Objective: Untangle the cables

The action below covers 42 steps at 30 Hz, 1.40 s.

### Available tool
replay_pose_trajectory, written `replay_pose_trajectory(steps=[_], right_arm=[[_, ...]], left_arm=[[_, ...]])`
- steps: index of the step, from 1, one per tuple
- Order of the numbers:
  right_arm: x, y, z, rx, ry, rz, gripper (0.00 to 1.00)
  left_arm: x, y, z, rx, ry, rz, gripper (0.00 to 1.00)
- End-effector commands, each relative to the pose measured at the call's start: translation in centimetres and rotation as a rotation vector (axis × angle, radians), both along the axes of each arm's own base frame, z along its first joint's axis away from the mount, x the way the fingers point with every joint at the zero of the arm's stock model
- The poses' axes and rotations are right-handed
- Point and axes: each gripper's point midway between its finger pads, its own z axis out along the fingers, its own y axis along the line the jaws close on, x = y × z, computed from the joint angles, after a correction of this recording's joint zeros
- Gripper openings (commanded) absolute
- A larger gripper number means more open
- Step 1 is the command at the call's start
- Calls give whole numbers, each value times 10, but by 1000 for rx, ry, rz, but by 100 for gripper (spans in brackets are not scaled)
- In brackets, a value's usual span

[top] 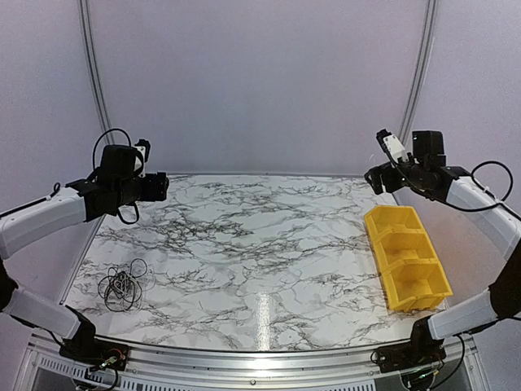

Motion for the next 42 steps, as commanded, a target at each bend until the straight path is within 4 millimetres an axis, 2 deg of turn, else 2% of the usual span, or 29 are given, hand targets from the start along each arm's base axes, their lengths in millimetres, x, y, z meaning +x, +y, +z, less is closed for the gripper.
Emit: replay_pose_trajectory(steps=[1, 4, 6, 10, 13, 17, 19, 23, 26, 29, 34, 38, 42], right_arm=[[11, 11, 20, 123, -107, 16, 98], [0, 15, 28, 158, -176, 59, 99], [-6, 24, 25, 199, -170, 152, 99], [-20, 63, 0, 311, -47, 431, 97], [-28, 79, -15, 378, 15, 528, 94], [-36, 81, -27, 367, 33, 551, 91], [-41, 79, -30, 355, 14, 550, 91], [-52, 83, -33, 359, 4, 595, 90], [-54, 86, -36, 373, 28, 611, 88], [-56, 88, -37, 384, 38, 625, 88], [-59, 89, -40, 392, 43, 632, 88], [-58, 87, -43, 378, 43, 622, 87], [-56, 85, -49, 376, 54, 614, 87]], left_arm=[[-18, -10, 2, -53, 120, -49, 83], [-40, -14, -11, -75, 223, -27, 78], [-58, -15, -27, -45, 297, -1, 75], [-94, 1, -60, -17, 432, 101, 74], [-122, 15, -77, -61, 498, 163, 73], [-158, 39, -96, -90, 577, 293, 72], [-174, 54, -104, -103, 597, 378, 69], [-197, 69, -129, -109, 642, 463, 68], [-202, 77, -148, -58, 678, 509, 71], [-199, 79, -162, -10, 687, 522, 76], [-184, 66, -183, -5, 694, 474, 80], [-166, 33, -201, -45, 711, 311, 78], [-144, -19, -189, -156, 635, 96, 74]])
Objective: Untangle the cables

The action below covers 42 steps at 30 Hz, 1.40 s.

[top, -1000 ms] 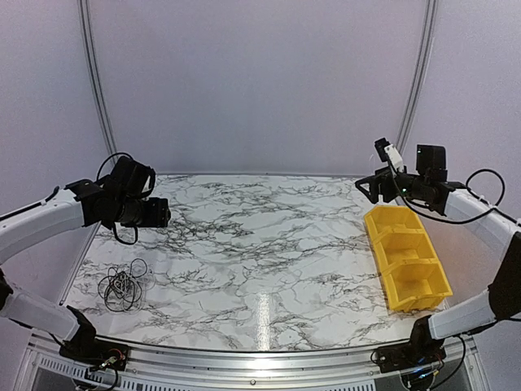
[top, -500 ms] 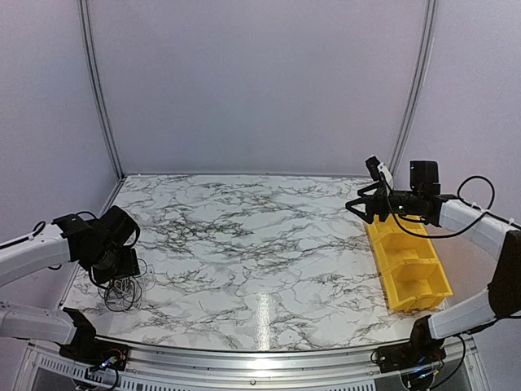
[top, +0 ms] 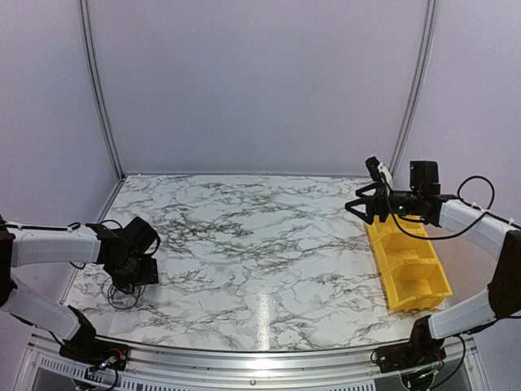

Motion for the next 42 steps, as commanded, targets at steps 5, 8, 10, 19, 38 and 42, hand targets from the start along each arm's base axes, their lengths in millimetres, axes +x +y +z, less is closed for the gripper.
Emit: replay_pose_trajectory(steps=[5, 8, 10, 19, 38, 42], right_arm=[[5, -2, -9, -13, 1, 1, 86], [7, -3, -14, -20, 12, -4, 85], [8, -3, -16, -23, 19, -5, 85], [1, 5, -19, -18, 21, 53, 80], [-114, 158, -104, -340, 146, 587, 57], [-119, 177, -116, -362, 180, 619, 57]], left_arm=[[42, -145, 43, -351, -215, -440, 72], [27, -208, 46, -394, -177, -645, 72], [14, -245, 42, -414, -133, -770, 70], [38, -239, 104, -121, -296, -835, 99], [177, -137, 248, 155, -899, -351, 99], [186, -158, 201, 101, -762, -531, 99]])
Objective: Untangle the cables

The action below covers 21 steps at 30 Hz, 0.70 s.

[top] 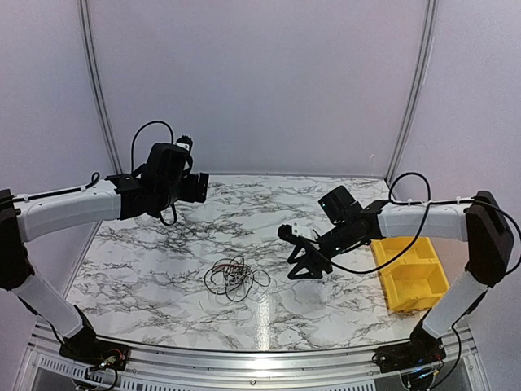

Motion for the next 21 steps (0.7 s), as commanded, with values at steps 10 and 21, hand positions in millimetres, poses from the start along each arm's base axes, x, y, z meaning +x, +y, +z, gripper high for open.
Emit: replay_pose_trajectory(steps=[10, 21], right_arm=[[6, 56, -18, -10, 128, 44, 45], [6, 70, -37, -63, 192, 21, 9]], left_arm=[[-22, -62, -45, -156, 135, -375, 92], [-19, -54, -37, -137, 123, -332, 92]])
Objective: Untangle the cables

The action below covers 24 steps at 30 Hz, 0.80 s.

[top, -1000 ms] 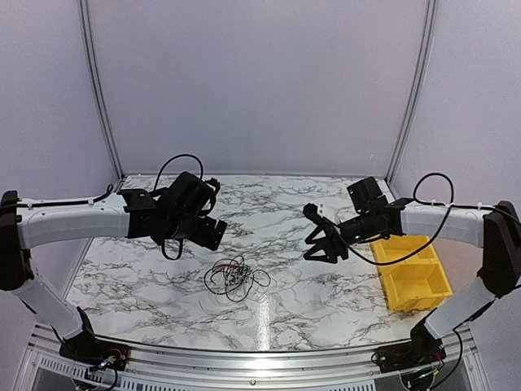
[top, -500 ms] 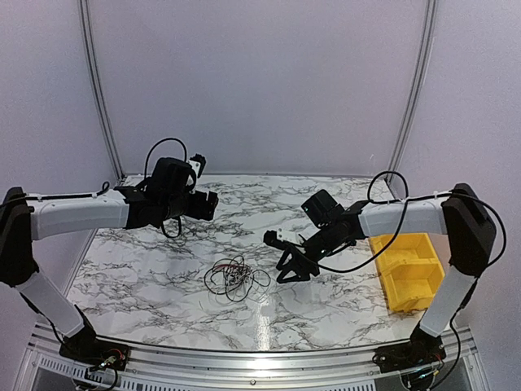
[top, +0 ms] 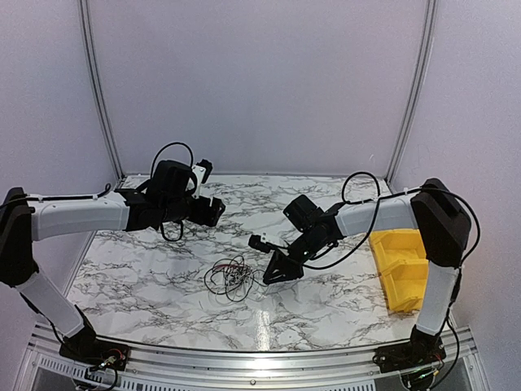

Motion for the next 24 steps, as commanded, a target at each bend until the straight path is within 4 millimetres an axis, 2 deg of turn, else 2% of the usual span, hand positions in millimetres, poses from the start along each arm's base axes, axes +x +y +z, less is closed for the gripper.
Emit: replay_pose_trajectory(steps=[1, 3, 7, 8, 11, 15, 19, 24], right_arm=[[7, 9, 11, -6, -2, -31, 2], [8, 7, 17, 0, -29, -39, 0], [9, 7, 36, 31, -57, -47, 0], [8, 7, 40, 38, -58, -47, 0], [7, 8, 45, 51, -57, -45, 0], [6, 10, 44, 65, -27, -46, 0], [4, 12, 46, 78, -3, -37, 0], [5, 13, 51, 90, -4, -39, 0]], left_arm=[[-3, -6, 23, -41, -38, -13, 91], [-18, -18, 19, -39, -25, -66, 90], [-54, -38, 0, -86, 49, -146, 86], [-67, -39, -10, -102, 59, -163, 86], [-100, -46, -4, -235, 1, -235, 85], [-125, -46, -17, -291, -1, -273, 85], [-139, -61, -36, -285, 27, -313, 85], [-133, -76, -48, -333, 22, -256, 85]])
